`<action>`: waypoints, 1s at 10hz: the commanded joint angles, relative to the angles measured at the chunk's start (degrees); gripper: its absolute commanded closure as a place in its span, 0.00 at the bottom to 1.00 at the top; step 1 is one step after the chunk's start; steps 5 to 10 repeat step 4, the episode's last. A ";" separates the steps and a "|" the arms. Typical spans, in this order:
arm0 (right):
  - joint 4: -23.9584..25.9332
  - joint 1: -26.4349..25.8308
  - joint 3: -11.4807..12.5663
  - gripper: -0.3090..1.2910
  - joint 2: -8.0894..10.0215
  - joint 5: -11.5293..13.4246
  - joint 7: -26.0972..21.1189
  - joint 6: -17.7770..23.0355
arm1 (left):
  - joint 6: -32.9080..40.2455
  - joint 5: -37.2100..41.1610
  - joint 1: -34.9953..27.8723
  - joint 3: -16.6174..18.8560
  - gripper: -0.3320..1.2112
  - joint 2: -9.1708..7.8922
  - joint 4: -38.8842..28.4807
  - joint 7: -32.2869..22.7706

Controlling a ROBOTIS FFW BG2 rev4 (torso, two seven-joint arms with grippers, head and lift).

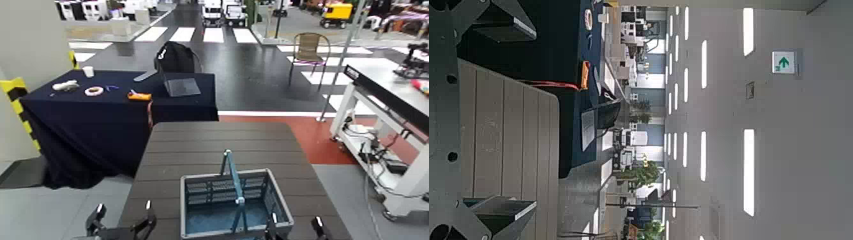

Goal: Place the crate on the table.

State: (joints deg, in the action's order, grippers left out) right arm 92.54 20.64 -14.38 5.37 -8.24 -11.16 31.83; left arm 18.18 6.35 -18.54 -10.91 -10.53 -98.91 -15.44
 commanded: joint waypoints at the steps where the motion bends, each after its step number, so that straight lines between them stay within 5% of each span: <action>1: 0.10 0.01 0.06 0.28 -0.01 0.50 0.00 -0.11 | 0.01 -0.02 -0.09 -0.08 0.29 -0.11 -0.05 -0.12; 10: 0.19 0.01 0.06 0.28 -0.01 0.85 0.00 -0.28 | -0.08 0.07 -0.09 -0.26 0.29 -0.28 -0.05 -0.12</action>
